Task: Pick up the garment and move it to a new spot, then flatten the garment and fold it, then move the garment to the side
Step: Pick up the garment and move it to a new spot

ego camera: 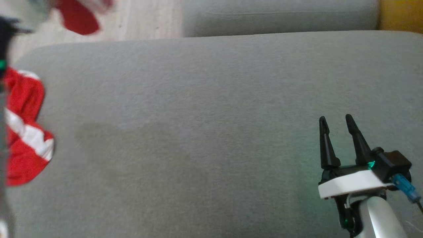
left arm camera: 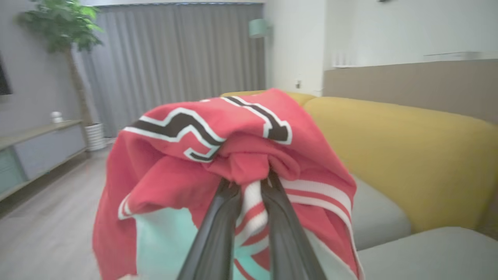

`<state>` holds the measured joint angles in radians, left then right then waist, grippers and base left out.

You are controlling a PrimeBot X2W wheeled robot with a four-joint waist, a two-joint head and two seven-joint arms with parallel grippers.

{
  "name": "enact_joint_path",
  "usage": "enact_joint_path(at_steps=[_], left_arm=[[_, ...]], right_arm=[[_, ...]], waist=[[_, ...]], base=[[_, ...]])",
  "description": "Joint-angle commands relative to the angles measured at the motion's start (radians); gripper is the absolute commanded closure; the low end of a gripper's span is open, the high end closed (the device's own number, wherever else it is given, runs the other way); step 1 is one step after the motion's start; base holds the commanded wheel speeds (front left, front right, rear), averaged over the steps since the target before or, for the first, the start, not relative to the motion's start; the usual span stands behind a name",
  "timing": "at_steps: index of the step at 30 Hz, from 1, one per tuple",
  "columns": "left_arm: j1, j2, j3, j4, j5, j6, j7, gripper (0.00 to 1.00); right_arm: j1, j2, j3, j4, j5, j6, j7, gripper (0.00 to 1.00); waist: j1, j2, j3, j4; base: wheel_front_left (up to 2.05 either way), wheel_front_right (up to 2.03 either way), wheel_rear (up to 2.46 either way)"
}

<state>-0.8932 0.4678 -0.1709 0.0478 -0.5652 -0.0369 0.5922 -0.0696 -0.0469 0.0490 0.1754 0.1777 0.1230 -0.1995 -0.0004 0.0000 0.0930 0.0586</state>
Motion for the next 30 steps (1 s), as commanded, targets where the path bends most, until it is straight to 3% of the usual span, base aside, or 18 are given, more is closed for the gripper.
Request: enact_joint_path(at_steps=[1,11,17,22,23,24,25,30], left_arm=[[-0.056,0.001,0.008,-0.040,-0.018,-0.008,-0.005,1.00],[0.046,-0.186,-0.157,0.006,-0.069,-0.044,-0.066,1.00],[0.193,-0.270,-0.219,0.175,-0.077,-0.047,-0.166,1.00],[0.287,-0.338,-0.247,0.351,-0.074,-0.033,-0.265,1.00],[0.296,-0.346,-0.253,0.382,-0.067,-0.028,-0.282,0.94],[0.304,-0.351,-0.261,0.408,-0.061,-0.029,-0.299,0.40],[0.309,-0.357,-0.265,0.430,-0.059,-0.030,-0.315,0.00],[0.323,-0.368,-0.256,0.458,-0.072,-0.036,-0.376,0.00]], right_arm=[[-0.017,-0.004,0.022,-0.027,0.007,0.008,-0.007,0.00],[-0.037,-0.003,0.055,-0.033,0.017,0.008,0.003,0.00],[-0.050,-0.003,0.076,-0.027,0.022,0.008,0.003,0.00],[-0.045,-0.003,0.078,-0.022,0.022,0.008,0.002,0.00],[-0.043,-0.003,0.076,-0.022,0.021,0.008,0.002,0.00],[-0.040,-0.003,0.072,-0.021,0.020,0.008,0.003,0.00],[-0.038,-0.003,0.068,-0.021,0.017,0.008,0.005,0.00],[-0.026,-0.003,0.058,-0.027,0.009,0.008,0.013,0.00]], waist=[[0.0004,0.0000,-0.017,-0.047],[0.0004,0.0000,0.010,-0.220],[0.0004,0.0000,0.018,-0.306],[0.0004,0.0000,0.011,-0.329],[0.0004,0.0000,0.009,-0.328],[0.0004,0.0000,0.004,-0.325],[0.0004,0.0000,0.001,-0.321],[0.0004,0.0000,-0.018,-0.285]], base=[[0.00,0.00,0.00],[0.00,0.00,0.00],[0.00,0.00,0.00],[0.00,0.00,0.00],[0.00,0.00,0.00],[0.00,0.00,0.00],[0.00,0.00,0.00],[0.00,0.00,0.00]])
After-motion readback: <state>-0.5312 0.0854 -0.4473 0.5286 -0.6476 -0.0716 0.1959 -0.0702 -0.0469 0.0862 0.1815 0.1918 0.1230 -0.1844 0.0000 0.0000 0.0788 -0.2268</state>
